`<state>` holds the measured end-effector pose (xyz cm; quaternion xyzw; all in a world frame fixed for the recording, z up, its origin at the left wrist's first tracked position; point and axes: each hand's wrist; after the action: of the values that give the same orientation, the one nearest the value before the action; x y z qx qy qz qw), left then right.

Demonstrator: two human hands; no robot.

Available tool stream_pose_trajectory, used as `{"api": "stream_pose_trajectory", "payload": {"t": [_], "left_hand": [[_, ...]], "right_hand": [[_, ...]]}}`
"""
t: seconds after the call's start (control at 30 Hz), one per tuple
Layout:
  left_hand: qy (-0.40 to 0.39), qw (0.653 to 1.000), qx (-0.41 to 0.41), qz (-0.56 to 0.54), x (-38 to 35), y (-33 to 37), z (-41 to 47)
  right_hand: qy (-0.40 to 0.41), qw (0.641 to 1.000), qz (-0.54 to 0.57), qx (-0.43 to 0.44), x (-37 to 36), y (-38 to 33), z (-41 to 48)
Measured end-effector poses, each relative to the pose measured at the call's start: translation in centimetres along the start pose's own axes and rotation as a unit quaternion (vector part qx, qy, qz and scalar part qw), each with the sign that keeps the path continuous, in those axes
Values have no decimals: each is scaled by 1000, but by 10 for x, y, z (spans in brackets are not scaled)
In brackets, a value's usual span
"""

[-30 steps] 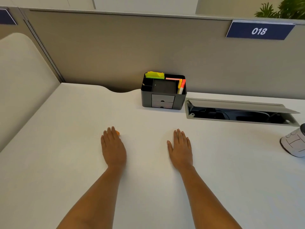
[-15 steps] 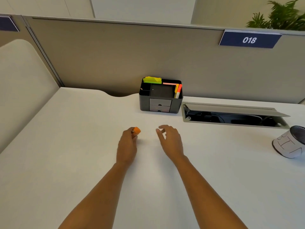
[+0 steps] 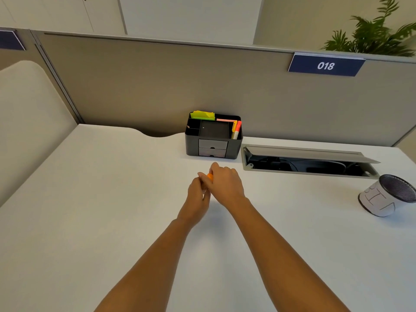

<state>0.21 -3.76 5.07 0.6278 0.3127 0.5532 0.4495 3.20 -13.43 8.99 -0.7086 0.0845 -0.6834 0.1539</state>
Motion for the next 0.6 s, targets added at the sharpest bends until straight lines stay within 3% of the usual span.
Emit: {"api": "stream_pose_trajectory", "payload": {"t": [0.2, 0.33, 0.47, 0.6], "left_hand": [[7, 1000, 5, -8, -8, 11, 5], [30, 998, 37, 31, -8, 14, 10], [50, 991, 5, 126, -5, 21, 14], [-1, 997, -25, 76, -5, 29, 17]], "right_hand": [[26, 999, -37, 23, 9, 2, -3], [36, 998, 34, 25, 11, 4, -5], [57, 991, 119, 29, 13, 4, -6], [85, 984, 148, 47, 18, 9, -6]]}}
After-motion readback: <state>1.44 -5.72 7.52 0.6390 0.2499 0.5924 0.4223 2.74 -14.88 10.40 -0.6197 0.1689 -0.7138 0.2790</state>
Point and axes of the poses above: each hand's wrist, its own z-axis towards the middle knuckle, its own x-axis out of the back of the hand, y = z × x, and after that the axes turned 8 degrees about -y, right-handed
